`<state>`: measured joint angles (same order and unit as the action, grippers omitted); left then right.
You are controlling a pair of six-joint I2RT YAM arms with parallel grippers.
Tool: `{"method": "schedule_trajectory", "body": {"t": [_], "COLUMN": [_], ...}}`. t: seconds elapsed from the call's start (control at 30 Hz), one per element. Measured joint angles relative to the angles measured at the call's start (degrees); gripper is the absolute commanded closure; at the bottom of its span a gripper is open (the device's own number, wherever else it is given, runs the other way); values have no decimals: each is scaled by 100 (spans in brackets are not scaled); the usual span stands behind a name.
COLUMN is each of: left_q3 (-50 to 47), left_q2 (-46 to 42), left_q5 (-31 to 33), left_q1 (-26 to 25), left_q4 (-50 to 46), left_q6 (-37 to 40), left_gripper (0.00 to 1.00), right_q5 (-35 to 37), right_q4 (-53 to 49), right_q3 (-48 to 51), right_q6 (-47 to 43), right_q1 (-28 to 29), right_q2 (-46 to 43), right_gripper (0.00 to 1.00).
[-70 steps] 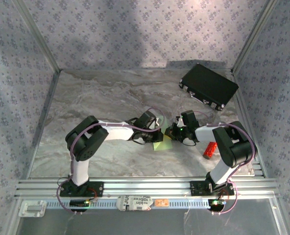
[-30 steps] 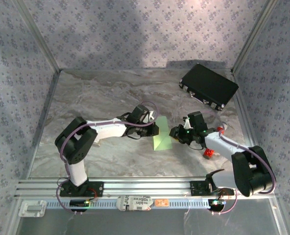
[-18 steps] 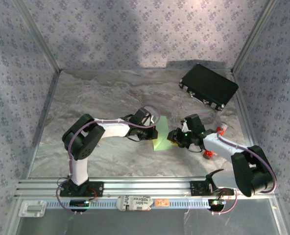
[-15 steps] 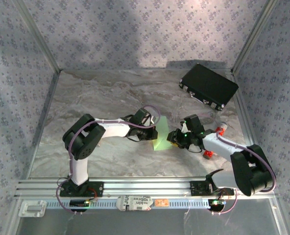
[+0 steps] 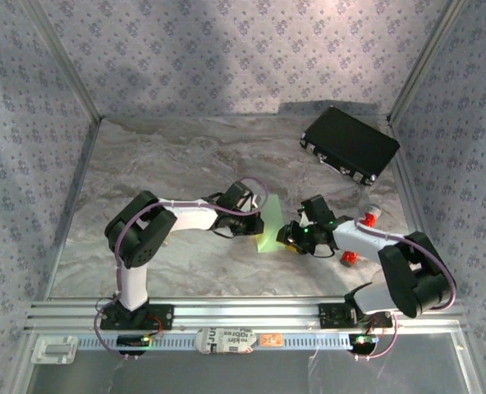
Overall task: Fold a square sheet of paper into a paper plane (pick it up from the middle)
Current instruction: Turn over the paper at the center of the table.
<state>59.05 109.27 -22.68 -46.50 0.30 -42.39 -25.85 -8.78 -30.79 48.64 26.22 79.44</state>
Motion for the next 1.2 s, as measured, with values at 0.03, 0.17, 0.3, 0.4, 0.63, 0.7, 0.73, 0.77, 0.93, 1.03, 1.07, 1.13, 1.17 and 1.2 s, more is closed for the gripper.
{"method": "schedule_trajectory", "body": {"t": [0.03,0.17,0.3,0.4,0.63,0.7,0.73,0.77,0.93,1.03,1.07,1.13,1.17,1.2], "left_q3": [0,-4,-22,-28,-37,-39,-46,-52,-72,-83,-92,-103,-109,-109], "left_q2": [0,0,0,0,0,0,0,0,0,0,0,0,0,0], "left_q5": [0,0,-2,-2,-7,-7,-9,-9,-22,-24,-26,-28,-28,-33], "left_q1": [0,0,0,2,0,0,0,0,0,0,0,0,0,0], "left_q4": [0,9,39,61,98,101,114,120,166,190,208,238,251,254], "left_q6": [0,0,-2,-2,-2,-4,-4,-4,-4,-7,-7,-7,-7,-7], "left_gripper": [92,92,92,92,92,92,92,92,92,92,92,92,92,92], "right_q5": [-2,-35,-83,-116,-264,-310,-334,-352,-466,-584,-634,-682,-702,-717], "right_q4": [2,151,317,494,844,940,984,1014,1180,1274,1322,1399,1423,1445], "right_q3": [-31,-140,-219,-227,-282,-302,-302,-304,-369,-446,-463,-472,-472,-472], "right_q6": [0,7,59,109,133,133,133,131,125,118,109,105,107,107], "right_q1": [4,46,46,44,-129,-181,-212,-229,-363,-474,-509,-557,-575,-586], "right_q2": [39,212,361,422,608,671,684,684,743,872,935,1058,1110,1147], "right_gripper": [59,59,59,58,57,57,57,57,57,57,57,57,58,58]}}
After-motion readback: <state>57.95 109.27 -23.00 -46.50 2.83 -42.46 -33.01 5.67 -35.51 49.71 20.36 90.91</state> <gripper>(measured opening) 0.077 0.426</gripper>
